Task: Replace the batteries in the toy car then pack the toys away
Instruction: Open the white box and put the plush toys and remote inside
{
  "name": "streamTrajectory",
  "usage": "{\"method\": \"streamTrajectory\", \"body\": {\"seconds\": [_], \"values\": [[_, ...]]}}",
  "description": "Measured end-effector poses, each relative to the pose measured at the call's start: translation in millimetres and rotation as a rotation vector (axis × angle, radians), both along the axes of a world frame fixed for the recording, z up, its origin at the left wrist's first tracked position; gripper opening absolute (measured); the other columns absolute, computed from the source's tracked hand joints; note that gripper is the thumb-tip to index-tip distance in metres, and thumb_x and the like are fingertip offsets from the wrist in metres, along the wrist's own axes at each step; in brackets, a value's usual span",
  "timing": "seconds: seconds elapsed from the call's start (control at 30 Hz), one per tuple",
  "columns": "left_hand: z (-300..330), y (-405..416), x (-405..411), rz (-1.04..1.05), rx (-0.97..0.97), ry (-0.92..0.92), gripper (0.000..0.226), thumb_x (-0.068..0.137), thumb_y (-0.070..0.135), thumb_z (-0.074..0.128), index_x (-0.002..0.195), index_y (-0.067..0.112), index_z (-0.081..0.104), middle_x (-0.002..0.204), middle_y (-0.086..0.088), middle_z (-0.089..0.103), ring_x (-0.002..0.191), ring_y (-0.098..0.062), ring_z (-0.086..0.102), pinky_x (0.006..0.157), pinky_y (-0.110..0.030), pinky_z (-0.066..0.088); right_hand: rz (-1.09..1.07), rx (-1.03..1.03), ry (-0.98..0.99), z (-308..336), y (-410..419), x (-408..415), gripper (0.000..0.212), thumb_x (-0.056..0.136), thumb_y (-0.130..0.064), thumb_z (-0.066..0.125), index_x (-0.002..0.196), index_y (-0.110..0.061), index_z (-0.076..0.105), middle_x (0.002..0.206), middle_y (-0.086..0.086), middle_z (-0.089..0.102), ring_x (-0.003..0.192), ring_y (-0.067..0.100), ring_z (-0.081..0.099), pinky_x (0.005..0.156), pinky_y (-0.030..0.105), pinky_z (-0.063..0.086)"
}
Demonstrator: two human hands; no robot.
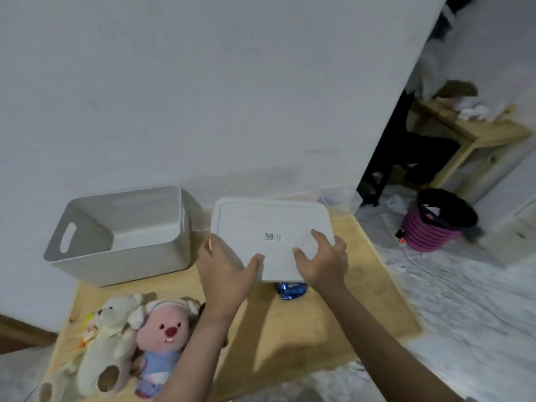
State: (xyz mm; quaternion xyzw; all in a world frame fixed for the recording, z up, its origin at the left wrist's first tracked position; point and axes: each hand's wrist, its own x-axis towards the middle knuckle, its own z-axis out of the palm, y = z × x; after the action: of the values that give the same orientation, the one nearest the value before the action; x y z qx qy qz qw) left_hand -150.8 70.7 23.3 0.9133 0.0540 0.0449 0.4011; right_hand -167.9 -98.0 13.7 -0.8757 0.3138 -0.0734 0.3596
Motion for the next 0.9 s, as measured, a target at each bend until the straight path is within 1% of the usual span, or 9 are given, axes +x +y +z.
{"method": "streamTrajectory", "body": {"seconds": [0.1, 0.2, 0.27, 0.33, 0.47, 0.6, 0.67, 0.77, 0.9], "values": [[-18.7, -59.8, -36.6, -0.131, 0.051, 0.073, 0.1, 0.07, 0.055, 0.072, 0.143, 0.008, 0.024, 0.148, -0.022, 0.018, 0.134, -0.04, 0.02, 0.111, -0.047, 0.026, -0.033, -0.101, 0.073, -15.9, -62.2, -38.4, 0.062, 0.076, -0.043, 0.071, 0.132, -0.025, 0.052, 0.139, 0.021, 0.035, 0.123, 0.044, 0.04, 0.104, 0.05, 0.035], [-40.7, -109.1, -74.1, -0.227, 0.064, 0.212, 0.102, 0.072, 0.058, 0.068, 0.148, 0.014, 0.015, 0.153, -0.016, 0.0, 0.139, -0.036, 0.008, 0.115, -0.043, 0.018, -0.059, -0.116, 0.175, -30.5, -115.4, -70.5, 0.061, 0.077, -0.049, 0.067, 0.131, -0.029, 0.05, 0.142, 0.017, 0.031, 0.126, 0.041, 0.035, 0.107, 0.049, 0.03], [-56.2, -133.9, -98.4, -0.264, 0.045, 0.291, 0.102, 0.073, 0.059, 0.067, 0.149, 0.016, 0.013, 0.152, -0.016, -0.003, 0.139, -0.035, 0.006, 0.117, -0.04, 0.017, -0.052, -0.14, 0.234, -40.7, -143.9, -87.9, 0.062, 0.075, -0.054, 0.066, 0.13, -0.031, 0.049, 0.143, 0.015, 0.03, 0.128, 0.039, 0.033, 0.108, 0.048, 0.027], [-71.7, -151.5, -121.1, -0.301, 0.044, 0.346, 0.102, 0.074, 0.059, 0.066, 0.149, 0.015, 0.012, 0.151, -0.019, -0.005, 0.139, -0.037, 0.006, 0.117, -0.04, 0.018, -0.019, -0.181, 0.304, -52.0, -165.4, -102.5, 0.068, 0.072, -0.059, 0.066, 0.131, -0.031, 0.047, 0.142, 0.015, 0.029, 0.128, 0.039, 0.032, 0.108, 0.048, 0.025], [-93.4, -168.2, -147.6, -0.369, 0.081, 0.377, 0.103, 0.077, 0.056, 0.065, 0.15, 0.013, 0.006, 0.15, -0.019, -0.015, 0.14, -0.04, 0.0, 0.116, -0.041, 0.018, 0.05, -0.186, 0.388, -76.0, -189.8, -121.2, 0.08, 0.066, -0.064, 0.069, 0.134, -0.032, 0.041, 0.143, 0.019, 0.028, 0.129, 0.041, 0.03, 0.106, 0.05, 0.028], [-106.7, -171.1, -150.5, -0.399, 0.132, 0.424, 0.1, 0.08, 0.053, 0.064, 0.151, 0.012, 0.005, 0.151, -0.021, -0.017, 0.14, -0.039, -0.002, 0.115, -0.039, 0.018, 0.089, -0.139, 0.447, -94.1, -195.0, -126.0, 0.086, 0.065, -0.064, 0.07, 0.138, -0.03, 0.038, 0.145, 0.02, 0.024, 0.131, 0.042, 0.027, 0.106, 0.05, 0.028], [-112.8, -169.6, -148.9, -0.419, 0.189, 0.435, 0.095, 0.083, 0.051, 0.061, 0.15, 0.011, 0.006, 0.151, -0.023, -0.014, 0.139, -0.038, 0.001, 0.115, -0.039, 0.019, 0.112, -0.133, 0.462, -101.6, -194.5, -126.5, 0.089, 0.066, -0.063, 0.07, 0.14, -0.031, 0.034, 0.147, 0.019, 0.021, 0.132, 0.042, 0.025, 0.108, 0.049, 0.026], [-118.0, -167.1, -146.4, -0.443, 0.279, 0.431, 0.086, 0.085, 0.048, 0.058, 0.147, 0.012, 0.012, 0.15, -0.024, -0.004, 0.134, -0.039, 0.012, 0.113, -0.039, 0.022, 0.143, -0.156, 0.472, -111.3, -192.7, -126.8, 0.091, 0.07, -0.062, 0.067, 0.144, -0.032, 0.025, 0.152, 0.02, 0.01, 0.138, 0.041, 0.015, 0.113, 0.05, 0.018], [-120.6, -163.1, -145.5, -0.476, 0.299, 0.429, 0.081, 0.084, 0.05, 0.059, 0.143, 0.013, 0.017, 0.148, -0.023, -0.001, 0.133, -0.04, 0.012, 0.113, -0.041, 0.023, 0.163, -0.147, 0.462, -113.4, -184.6, -126.8, 0.082, 0.081, -0.053, 0.062, 0.146, -0.027, 0.02, 0.156, 0.019, -0.005, 0.144, 0.036, -0.002, 0.115, 0.053, 0.005]]}}
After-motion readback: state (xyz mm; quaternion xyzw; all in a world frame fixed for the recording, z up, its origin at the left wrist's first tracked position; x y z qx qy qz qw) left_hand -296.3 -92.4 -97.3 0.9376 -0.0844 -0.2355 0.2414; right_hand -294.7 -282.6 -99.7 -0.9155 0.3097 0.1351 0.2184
